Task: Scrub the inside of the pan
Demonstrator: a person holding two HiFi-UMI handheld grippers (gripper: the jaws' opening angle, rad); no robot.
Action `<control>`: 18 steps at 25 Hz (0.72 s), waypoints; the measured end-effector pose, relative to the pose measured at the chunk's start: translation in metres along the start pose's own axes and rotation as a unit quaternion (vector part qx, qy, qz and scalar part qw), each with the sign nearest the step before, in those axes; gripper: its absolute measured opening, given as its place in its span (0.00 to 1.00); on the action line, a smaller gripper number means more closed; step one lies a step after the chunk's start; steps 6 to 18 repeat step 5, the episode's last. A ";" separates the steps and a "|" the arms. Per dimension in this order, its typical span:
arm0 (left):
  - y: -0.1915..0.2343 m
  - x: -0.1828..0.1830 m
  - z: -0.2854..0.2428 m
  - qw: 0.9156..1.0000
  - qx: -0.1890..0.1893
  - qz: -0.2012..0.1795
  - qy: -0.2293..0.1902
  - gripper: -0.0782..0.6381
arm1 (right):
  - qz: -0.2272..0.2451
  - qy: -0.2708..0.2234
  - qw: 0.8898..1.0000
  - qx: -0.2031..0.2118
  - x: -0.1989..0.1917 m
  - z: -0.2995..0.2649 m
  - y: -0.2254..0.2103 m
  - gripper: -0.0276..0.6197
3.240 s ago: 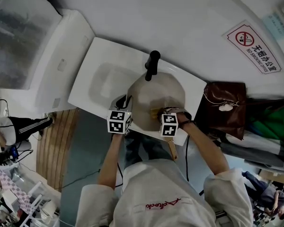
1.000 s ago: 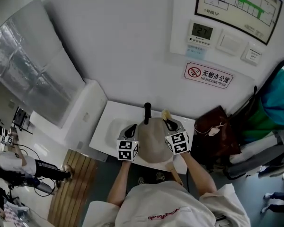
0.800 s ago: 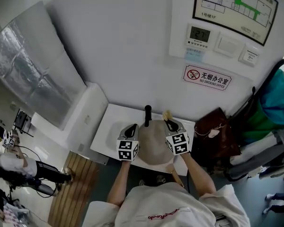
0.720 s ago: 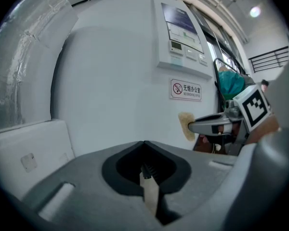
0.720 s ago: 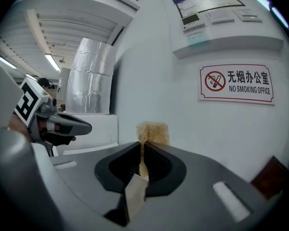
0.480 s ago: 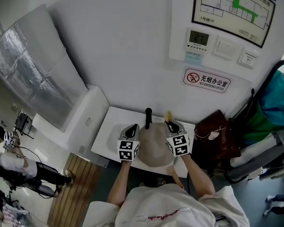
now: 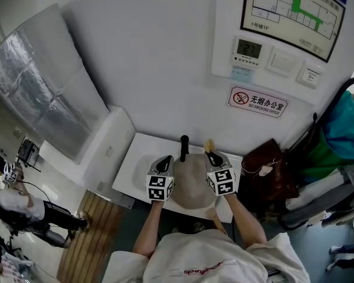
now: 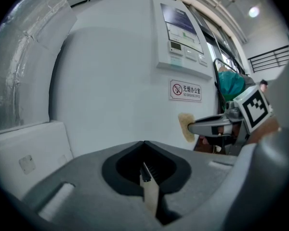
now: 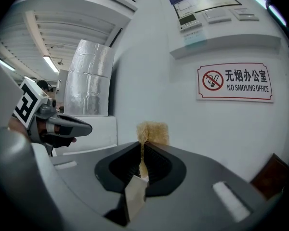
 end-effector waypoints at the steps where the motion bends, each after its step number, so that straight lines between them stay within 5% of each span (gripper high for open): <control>1: 0.000 0.000 -0.001 1.000 0.000 0.000 0.000 0.11 | -0.002 0.000 1.000 0.000 0.000 -0.001 -0.001 0.09; 18: 0.000 0.002 -0.004 1.000 0.001 0.001 0.000 0.11 | 0.000 -0.001 1.000 -0.001 0.001 -0.003 -0.003 0.09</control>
Point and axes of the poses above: the fingertips, and each gripper's own axes: z backward along the fingers, y to its left, x out of its top, the point moved 6 cm from there along z, backward along the fingers, and after that the axes turned 12 degrees about x, right-handed, at the moved point
